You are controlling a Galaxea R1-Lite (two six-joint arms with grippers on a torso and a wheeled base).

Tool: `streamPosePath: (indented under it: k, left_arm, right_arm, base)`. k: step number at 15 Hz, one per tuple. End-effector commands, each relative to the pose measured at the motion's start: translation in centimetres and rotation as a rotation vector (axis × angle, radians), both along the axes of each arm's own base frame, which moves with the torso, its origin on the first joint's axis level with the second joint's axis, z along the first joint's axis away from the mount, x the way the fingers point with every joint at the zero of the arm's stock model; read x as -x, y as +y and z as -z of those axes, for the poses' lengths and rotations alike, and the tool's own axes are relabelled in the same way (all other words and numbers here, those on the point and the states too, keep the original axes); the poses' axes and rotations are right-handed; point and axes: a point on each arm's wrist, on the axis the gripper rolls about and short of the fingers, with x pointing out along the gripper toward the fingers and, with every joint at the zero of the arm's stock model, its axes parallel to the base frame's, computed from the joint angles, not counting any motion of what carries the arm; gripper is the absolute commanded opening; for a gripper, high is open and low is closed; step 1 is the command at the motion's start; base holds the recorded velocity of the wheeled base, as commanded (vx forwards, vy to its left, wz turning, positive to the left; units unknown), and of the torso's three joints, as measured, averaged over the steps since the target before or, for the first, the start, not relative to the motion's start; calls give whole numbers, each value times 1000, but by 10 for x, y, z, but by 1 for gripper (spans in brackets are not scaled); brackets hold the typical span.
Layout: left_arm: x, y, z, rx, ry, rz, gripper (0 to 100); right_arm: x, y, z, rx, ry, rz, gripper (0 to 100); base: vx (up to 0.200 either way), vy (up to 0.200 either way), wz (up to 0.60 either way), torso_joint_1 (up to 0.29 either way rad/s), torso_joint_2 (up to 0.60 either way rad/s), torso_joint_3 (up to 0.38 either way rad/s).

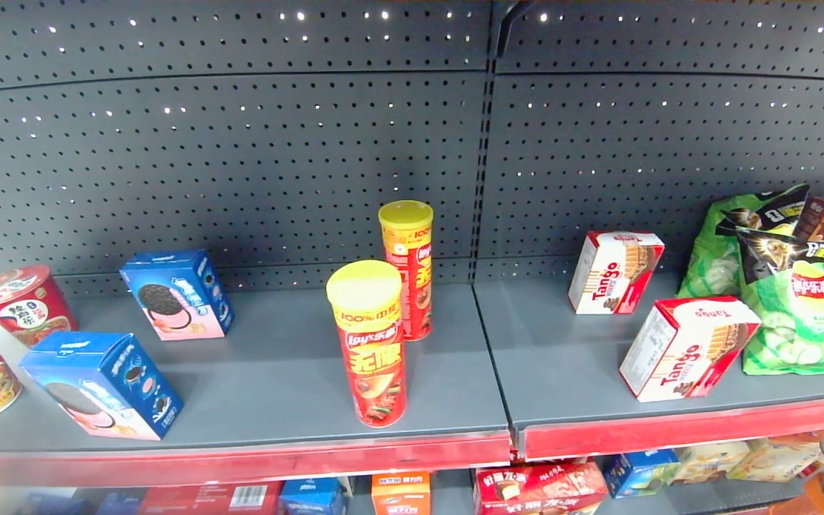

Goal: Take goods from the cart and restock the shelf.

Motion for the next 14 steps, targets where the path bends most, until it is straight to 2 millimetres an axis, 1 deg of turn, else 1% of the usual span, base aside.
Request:
streamPosePath:
  k: [1,2,3,11,14]
  left_arm:
    - [0,0,0,0,2,0,100]
    - [0,0,0,0,2,0,100]
    - [0,0,0,0,2,0,100]
    - [0,0,0,0,2,0,100]
    - [0,0,0,-72,-6,19,100]
  right_arm:
    - [9,0,4,-1,-107,2,100]
    - [9,1,8,59,-67,-38,100]
    - [9,2,9,79,-49,-67,100]
    - [9,2,9,78,-53,-74,100]
    - [9,2,9,78,-53,-70,100]
  base:
    - [0,0,0,0,0,0]
    - [0,0,0,0,0,0]
    - [0,0,0,0,0,0]
    - [0,0,0,0,0,0]
    - [0,0,0,0,0,0]
